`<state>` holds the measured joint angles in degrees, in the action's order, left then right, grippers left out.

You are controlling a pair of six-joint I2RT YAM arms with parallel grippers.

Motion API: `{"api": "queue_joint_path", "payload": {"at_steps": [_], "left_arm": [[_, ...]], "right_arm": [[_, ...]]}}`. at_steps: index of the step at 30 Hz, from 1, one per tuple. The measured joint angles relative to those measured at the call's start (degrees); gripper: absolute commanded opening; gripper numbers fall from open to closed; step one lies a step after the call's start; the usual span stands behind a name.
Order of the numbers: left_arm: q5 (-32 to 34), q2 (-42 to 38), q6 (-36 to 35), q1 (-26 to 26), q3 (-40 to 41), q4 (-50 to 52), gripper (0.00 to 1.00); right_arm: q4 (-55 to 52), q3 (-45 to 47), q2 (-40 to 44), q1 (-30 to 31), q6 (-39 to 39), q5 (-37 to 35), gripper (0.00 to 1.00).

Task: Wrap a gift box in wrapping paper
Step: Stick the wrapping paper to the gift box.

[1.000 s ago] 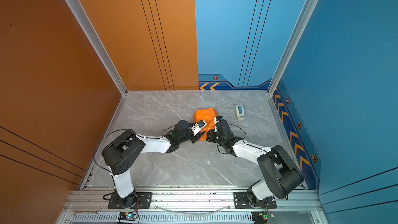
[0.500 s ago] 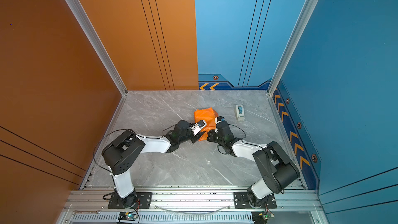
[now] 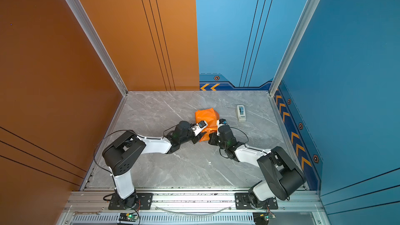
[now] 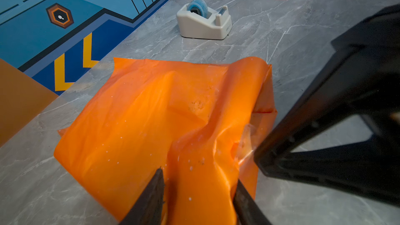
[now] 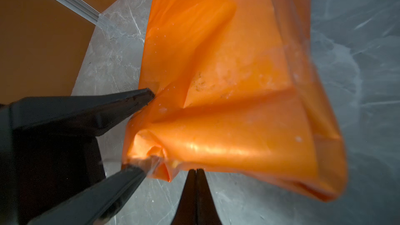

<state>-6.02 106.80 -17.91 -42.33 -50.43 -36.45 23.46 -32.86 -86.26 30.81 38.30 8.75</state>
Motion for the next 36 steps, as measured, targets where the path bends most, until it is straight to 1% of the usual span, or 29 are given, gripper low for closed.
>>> {"api": "queue_joint_path", "payload": {"at_steps": [4,7,9,11,14,17,20,24,36], "left_arm": [[0.1,0.0,0.0,0.0,0.0,0.0,0.46],[0.2,0.0,0.0,0.0,0.0,0.0,0.46],[0.2,0.0,0.0,0.1,0.0,0.0,0.46],[0.2,0.0,0.0,0.1,0.0,0.0,0.46],[0.2,0.0,0.0,0.1,0.0,0.0,0.46],[0.2,0.0,0.0,0.0,0.0,0.0,0.46],[0.2,0.0,0.0,0.0,0.0,0.0,0.46],[0.2,-0.1,0.0,0.0,0.0,0.1,0.46],[0.2,-0.1,0.0,0.0,0.0,0.1,0.46]], "right_arm": [[1.7,-2.8,-4.1,0.0,0.0,0.2,0.0],[1.8,-3.2,-4.7,-0.1,0.0,0.4,0.0],[1.8,-2.8,-3.9,-0.1,0.0,0.4,0.05],[1.7,-1.2,-1.0,-0.1,0.0,0.4,0.07],[0.8,1.4,6.1,0.0,-0.2,0.4,0.08],[-0.6,1.9,12.6,-0.1,-1.3,0.2,0.05],[-2.0,1.0,15.1,-0.1,-2.5,0.2,0.0],[-4.3,-1.3,13.9,0.0,-3.4,0.2,0.0],[-6.9,-8.7,3.4,-0.3,-5.1,0.4,0.0]]}}
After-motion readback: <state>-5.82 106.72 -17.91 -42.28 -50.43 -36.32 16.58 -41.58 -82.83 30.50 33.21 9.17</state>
